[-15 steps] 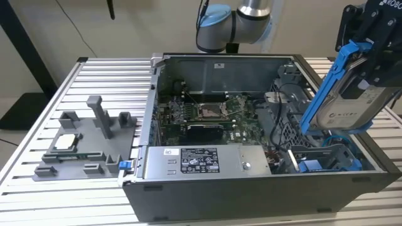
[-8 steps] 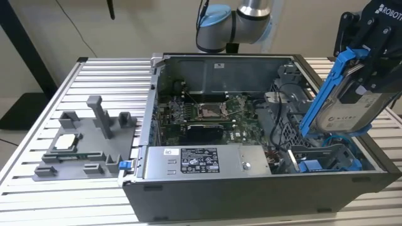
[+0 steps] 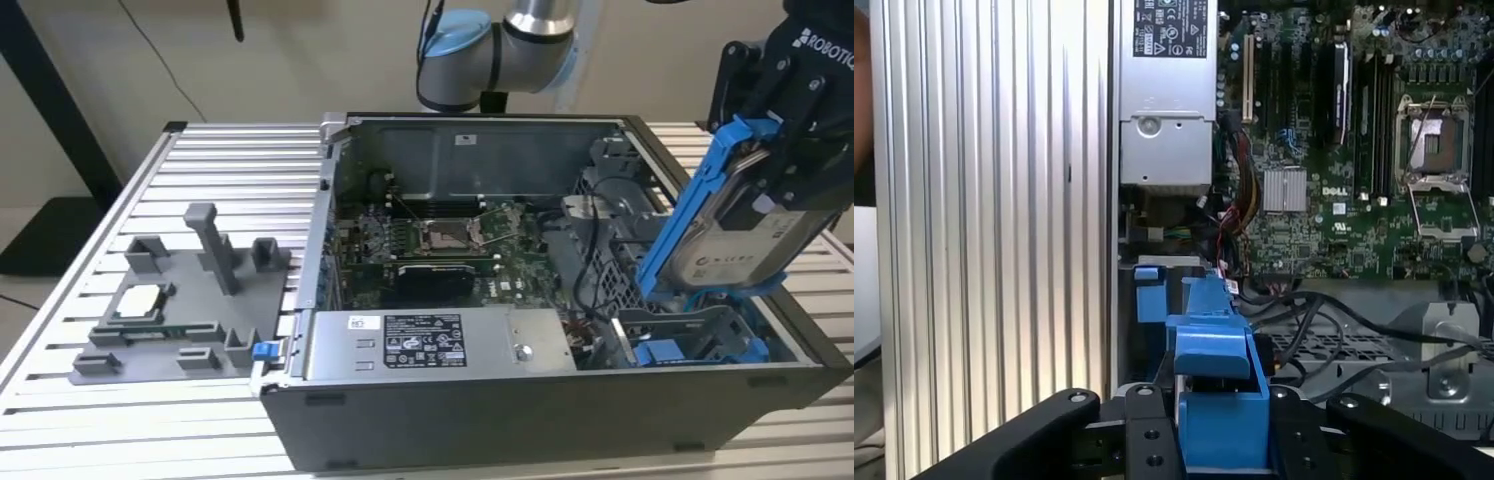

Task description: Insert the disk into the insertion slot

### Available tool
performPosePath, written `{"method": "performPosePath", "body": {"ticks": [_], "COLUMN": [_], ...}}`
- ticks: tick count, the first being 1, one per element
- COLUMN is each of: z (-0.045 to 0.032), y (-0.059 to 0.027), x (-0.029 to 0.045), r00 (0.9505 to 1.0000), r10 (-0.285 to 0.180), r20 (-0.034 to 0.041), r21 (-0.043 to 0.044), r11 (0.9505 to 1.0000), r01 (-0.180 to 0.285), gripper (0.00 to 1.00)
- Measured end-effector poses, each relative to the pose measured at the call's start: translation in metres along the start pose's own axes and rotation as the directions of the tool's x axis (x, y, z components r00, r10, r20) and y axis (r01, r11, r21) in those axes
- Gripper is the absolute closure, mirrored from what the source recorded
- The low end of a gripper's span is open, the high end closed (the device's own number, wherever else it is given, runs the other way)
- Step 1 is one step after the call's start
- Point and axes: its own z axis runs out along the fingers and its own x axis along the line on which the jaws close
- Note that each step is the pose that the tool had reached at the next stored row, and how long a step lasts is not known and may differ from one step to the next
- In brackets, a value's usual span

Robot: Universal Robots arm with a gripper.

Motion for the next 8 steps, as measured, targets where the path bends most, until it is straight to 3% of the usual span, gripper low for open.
{"method": "performPosePath", "body": {"ticks": [8], "z": [0.0107], "y": [-0.0039], "x": [-0.0001], "r00": [1.0000], "r10": [0.000], "r20": [-0.0004], "r21": [-0.0231], "r11": [0.9997], "r01": [0.000], "gripper": [1.00]}}
